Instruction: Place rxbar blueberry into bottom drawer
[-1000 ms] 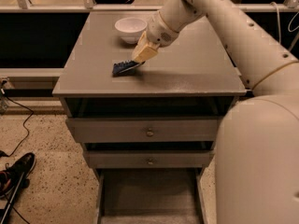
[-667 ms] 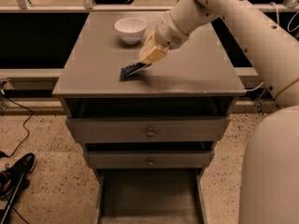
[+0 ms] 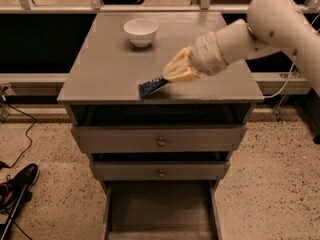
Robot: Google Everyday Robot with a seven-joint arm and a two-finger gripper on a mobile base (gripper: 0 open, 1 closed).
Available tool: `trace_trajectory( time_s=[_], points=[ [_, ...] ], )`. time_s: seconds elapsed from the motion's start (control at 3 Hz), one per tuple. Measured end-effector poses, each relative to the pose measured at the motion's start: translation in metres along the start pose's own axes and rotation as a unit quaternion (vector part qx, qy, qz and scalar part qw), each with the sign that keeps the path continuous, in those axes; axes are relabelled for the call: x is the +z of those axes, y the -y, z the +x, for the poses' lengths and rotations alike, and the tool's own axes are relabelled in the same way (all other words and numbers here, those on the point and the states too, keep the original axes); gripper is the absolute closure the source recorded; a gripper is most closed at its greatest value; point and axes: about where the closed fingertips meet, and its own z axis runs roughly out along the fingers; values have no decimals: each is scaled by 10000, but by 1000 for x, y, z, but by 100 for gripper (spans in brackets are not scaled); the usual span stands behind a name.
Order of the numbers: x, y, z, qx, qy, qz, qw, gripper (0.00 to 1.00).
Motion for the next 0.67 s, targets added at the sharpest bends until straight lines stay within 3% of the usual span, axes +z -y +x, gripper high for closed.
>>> trace_trajectory(
  time_s=[0.33,0.67],
  points=[
    [-40,-17,25,-242,-46,348,9991,100],
    [-40,-19,26,-271,-38,331,9991,100]
  ],
)
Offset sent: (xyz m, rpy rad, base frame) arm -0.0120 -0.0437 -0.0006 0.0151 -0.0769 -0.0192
